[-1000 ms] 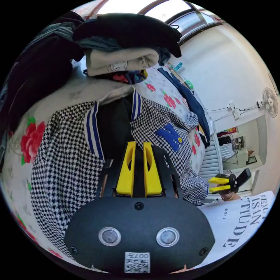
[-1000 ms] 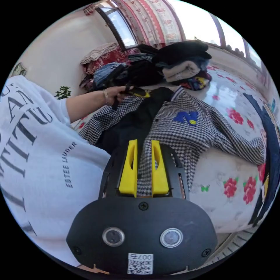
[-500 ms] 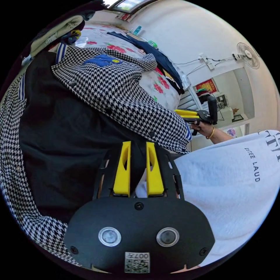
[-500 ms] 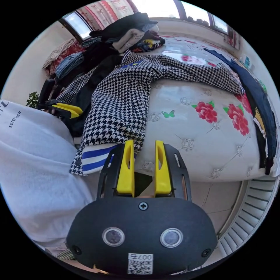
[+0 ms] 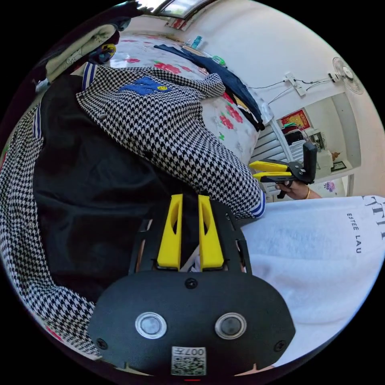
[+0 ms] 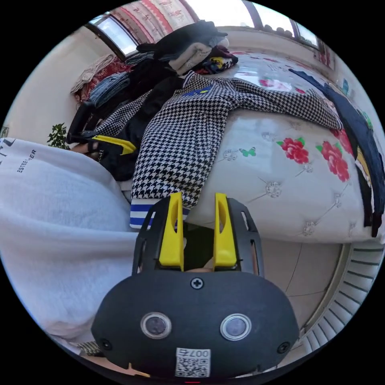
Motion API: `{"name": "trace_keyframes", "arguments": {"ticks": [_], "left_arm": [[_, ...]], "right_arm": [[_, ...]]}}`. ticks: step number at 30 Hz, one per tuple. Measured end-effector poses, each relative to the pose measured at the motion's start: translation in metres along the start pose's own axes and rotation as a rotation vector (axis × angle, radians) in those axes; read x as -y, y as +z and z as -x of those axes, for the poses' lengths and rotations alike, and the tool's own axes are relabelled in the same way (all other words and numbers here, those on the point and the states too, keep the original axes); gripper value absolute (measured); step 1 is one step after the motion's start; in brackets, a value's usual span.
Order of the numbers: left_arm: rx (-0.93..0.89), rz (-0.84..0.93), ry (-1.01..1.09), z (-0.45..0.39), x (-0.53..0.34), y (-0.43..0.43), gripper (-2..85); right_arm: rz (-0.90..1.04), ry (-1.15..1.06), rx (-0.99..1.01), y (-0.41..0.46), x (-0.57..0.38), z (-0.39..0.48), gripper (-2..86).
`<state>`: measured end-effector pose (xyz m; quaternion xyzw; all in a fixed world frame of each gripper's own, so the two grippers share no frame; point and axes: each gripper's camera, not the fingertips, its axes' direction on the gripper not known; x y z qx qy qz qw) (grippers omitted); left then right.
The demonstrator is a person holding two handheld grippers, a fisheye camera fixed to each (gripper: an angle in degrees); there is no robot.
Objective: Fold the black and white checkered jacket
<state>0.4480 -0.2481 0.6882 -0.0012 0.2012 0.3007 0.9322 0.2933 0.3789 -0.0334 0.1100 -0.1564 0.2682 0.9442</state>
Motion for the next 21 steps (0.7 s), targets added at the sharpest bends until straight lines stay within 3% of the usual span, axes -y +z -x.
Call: {"name": "trace_keyframes", "arguments": {"ticks": [4,11,16,21], "left_arm": [[-0.138,0.003,-0.019,-0.019,-0.016,0.021,7.2],[-0.041,0.172,-0.006,-0.039,-0.008,0.07,8.2],[-0.071,0.138,0.013,-0.063,-0.025,0.063,9.8],[-0.078,0.133,0.001,-0.085,-0.034,0.07,11.5]], "right_arm": [[0.011,0.026,0.078,0.014,0.002,-0.006,8.3],[0.247,-0.152,-0.008,0.05,0.025,0.023,6.1],[0.058,-0.188,-0.14,-0.015,0.045,0.019,6.4],[-0.058,-0.39,-0.194,-0.021,0.148,0.048,8.7]]}}
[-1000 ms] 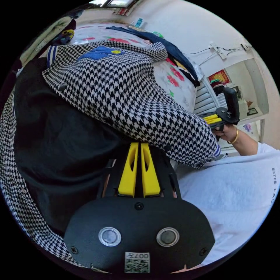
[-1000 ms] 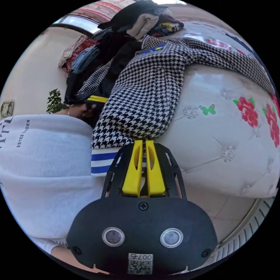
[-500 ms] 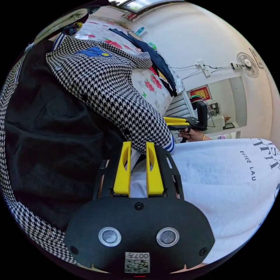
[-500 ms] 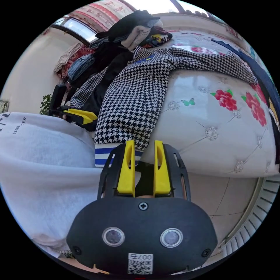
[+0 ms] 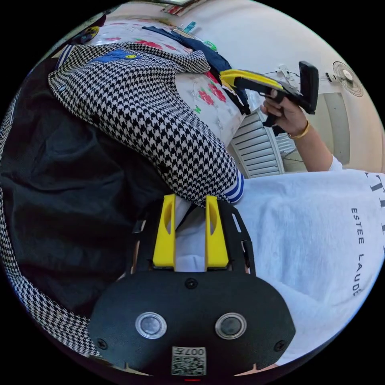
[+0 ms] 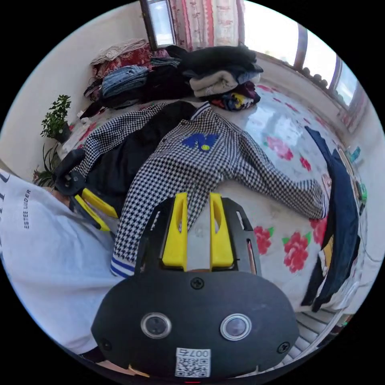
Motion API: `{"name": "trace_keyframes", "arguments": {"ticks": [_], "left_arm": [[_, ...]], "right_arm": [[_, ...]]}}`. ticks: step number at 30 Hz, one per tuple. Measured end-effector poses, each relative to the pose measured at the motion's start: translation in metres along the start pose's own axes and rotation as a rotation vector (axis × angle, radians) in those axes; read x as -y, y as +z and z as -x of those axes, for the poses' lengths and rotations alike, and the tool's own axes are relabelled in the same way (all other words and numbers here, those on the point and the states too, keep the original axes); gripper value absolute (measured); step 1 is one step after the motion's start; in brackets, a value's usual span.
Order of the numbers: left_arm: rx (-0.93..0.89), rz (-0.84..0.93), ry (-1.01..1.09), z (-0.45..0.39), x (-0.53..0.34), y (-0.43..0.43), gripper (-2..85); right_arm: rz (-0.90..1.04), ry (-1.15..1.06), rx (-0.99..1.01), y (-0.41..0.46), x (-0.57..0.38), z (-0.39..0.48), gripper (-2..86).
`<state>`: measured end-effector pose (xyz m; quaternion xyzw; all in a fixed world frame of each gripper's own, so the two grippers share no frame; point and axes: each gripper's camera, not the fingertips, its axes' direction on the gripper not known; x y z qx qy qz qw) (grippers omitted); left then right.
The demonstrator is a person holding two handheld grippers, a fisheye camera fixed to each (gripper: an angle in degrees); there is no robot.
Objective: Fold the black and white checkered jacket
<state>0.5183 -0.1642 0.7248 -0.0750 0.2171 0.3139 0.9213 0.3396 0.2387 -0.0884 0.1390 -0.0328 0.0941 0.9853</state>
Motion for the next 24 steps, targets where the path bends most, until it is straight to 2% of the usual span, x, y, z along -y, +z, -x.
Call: {"name": "trace_keyframes", "arguments": {"ticks": [6,8,10,11,12,16,18,24], "left_arm": [[0.066,0.021,-0.002,-0.032,0.012,0.023,12.7],[0.128,0.029,-0.005,-0.04,0.016,0.027,9.2],[0.214,0.044,-0.005,-0.046,0.018,0.03,0.3],[0.206,0.041,0.003,-0.047,0.018,0.03,-0.1],[0.185,0.034,0.005,-0.048,0.016,0.028,-0.5],[0.105,-0.011,0.016,-0.056,0.001,0.015,-0.9],[0.079,-0.055,0.01,-0.062,-0.008,-0.001,-0.9],[0.099,-0.305,-0.064,-0.078,-0.054,-0.099,-0.9]], "right_arm": [[0.005,-0.144,0.043,0.093,0.149,0.008,10.5],[0.085,-0.127,0.07,0.135,0.18,0.007,10.5],[0.215,-0.12,0.077,0.181,0.195,0.007,9.9],[0.289,-0.129,0.064,0.202,0.195,0.01,8.8],[0.137,-0.183,0.054,0.19,0.19,0.014,7.2],[0.193,-0.16,0.117,0.183,0.188,0.002,2.2],[0.162,-0.066,0.241,0.163,0.19,-0.025,0.9],[-0.238,0.206,0.502,0.063,0.19,-0.096,0.0]]}}
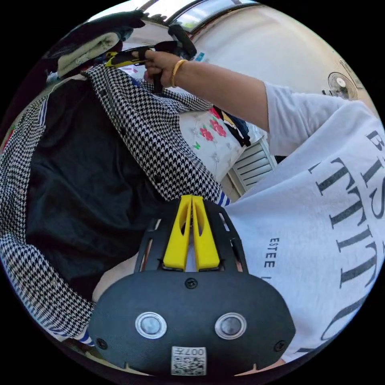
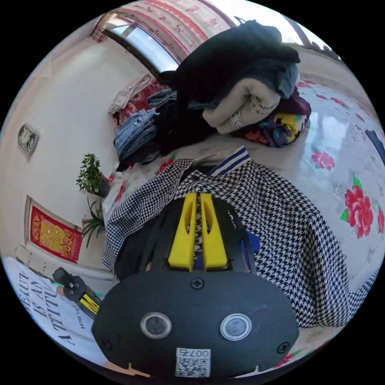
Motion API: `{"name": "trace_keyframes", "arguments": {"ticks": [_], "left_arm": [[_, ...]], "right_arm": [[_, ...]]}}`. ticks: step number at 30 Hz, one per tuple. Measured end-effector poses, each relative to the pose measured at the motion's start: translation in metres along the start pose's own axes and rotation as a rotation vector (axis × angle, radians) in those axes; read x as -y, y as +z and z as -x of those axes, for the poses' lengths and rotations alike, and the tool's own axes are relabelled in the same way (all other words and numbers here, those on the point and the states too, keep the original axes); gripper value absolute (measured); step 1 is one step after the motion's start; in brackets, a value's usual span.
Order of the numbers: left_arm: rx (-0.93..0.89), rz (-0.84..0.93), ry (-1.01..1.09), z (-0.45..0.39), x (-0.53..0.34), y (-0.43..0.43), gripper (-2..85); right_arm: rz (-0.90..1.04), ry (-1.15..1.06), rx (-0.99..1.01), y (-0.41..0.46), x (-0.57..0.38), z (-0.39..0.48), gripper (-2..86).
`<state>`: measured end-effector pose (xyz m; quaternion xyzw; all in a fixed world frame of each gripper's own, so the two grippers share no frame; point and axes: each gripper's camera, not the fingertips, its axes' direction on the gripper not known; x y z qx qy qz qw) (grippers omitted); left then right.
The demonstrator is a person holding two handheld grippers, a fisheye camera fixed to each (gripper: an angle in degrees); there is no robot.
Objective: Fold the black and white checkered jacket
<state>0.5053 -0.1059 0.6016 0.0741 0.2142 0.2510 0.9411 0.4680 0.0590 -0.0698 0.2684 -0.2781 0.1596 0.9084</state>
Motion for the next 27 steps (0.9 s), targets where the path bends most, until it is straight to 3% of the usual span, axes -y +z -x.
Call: {"name": "trace_keyframes", "arguments": {"ticks": [3,7,12,16,21,27], "left_arm": [[0.09,-0.076,-0.008,0.0,-0.011,-0.051,-0.8],[0.121,-0.122,-0.108,0.022,-0.025,-0.056,0.5],[-0.044,0.061,-0.118,0.019,-0.013,0.015,11.5],[0.058,0.2,-0.058,-0.009,-0.004,0.06,13.1],[0.237,0.261,0.027,-0.03,0.009,0.069,9.1],[0.172,0.273,0.061,-0.05,0.016,0.039,4.6]], "right_arm": [[-0.132,0.095,0.082,-0.029,0.009,-0.01,0.0],[-0.148,0.189,0.048,-0.017,0.017,-0.019,0.1],[0.09,0.2,-0.14,0.015,0.01,-0.022,0.2],[0.053,0.011,-0.261,-0.028,-0.016,0.008,0.6],[0.095,-0.009,-0.273,-0.101,-0.132,0.025,2.6],[0.145,0.227,-0.148,-0.146,-0.263,0.015,4.8]]}}
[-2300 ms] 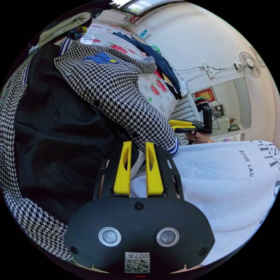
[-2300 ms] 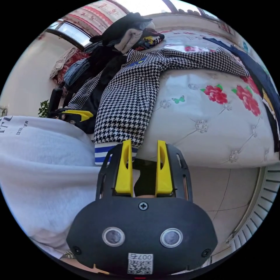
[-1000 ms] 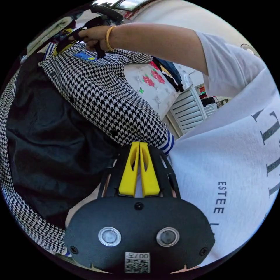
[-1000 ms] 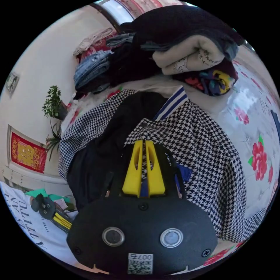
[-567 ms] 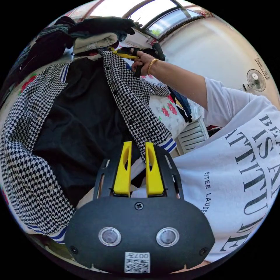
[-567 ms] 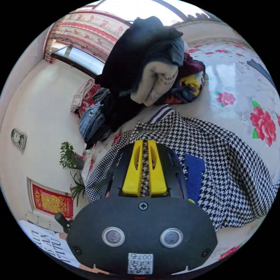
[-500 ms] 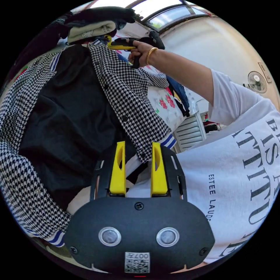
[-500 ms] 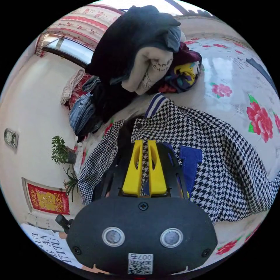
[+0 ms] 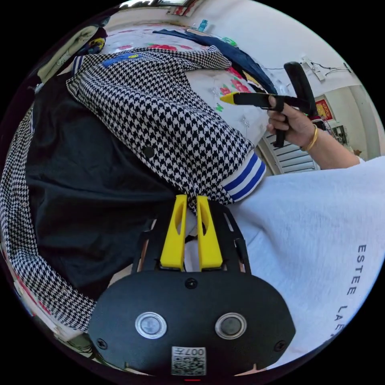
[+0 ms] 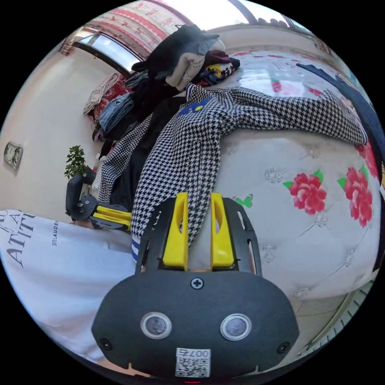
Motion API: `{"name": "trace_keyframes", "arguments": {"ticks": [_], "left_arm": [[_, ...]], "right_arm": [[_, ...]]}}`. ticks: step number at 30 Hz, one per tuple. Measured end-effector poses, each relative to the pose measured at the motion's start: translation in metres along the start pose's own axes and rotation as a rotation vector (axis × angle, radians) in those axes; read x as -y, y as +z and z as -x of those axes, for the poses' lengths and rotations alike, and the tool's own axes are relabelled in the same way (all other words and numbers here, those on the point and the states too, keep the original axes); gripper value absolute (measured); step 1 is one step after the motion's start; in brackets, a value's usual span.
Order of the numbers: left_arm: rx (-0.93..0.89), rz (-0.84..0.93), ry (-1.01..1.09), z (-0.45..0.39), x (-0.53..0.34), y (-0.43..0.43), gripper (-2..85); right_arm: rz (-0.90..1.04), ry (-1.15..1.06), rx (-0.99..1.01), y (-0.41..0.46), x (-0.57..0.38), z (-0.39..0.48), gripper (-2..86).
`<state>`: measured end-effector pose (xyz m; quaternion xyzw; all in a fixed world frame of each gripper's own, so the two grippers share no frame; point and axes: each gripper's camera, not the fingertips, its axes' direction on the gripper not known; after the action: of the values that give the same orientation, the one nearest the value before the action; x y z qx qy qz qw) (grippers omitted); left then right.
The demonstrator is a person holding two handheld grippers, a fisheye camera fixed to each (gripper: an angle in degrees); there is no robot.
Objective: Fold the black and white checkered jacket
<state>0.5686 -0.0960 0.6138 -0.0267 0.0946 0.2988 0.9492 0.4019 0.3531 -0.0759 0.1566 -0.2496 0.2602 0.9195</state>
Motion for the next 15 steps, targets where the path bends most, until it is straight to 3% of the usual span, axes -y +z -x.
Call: {"name": "trace_keyframes", "arguments": {"ticks": [5,8,11,13,15], "left_arm": [[-0.108,-0.07,-0.041,0.007,-0.029,-0.077,4.6],[-0.112,-0.041,-0.067,0.015,-0.035,-0.09,4.5],[-0.004,0.039,-0.108,0.02,-0.036,-0.088,4.1],[0.167,0.166,-0.169,0.033,-0.04,-0.054,4.2],[0.099,0.144,-0.196,0.041,-0.046,-0.039,4.5]], "right_arm": [[-0.037,0.002,0.124,-0.002,-0.027,0.0,6.6],[0.092,-0.045,0.151,0.022,-0.017,0.005,6.3],[0.137,-0.143,0.085,0.027,-0.011,0.015,4.4],[0.151,-0.207,0.088,0.02,-0.006,0.015,3.1],[0.107,-0.202,0.126,-0.002,0.008,0.001,2.6]]}}
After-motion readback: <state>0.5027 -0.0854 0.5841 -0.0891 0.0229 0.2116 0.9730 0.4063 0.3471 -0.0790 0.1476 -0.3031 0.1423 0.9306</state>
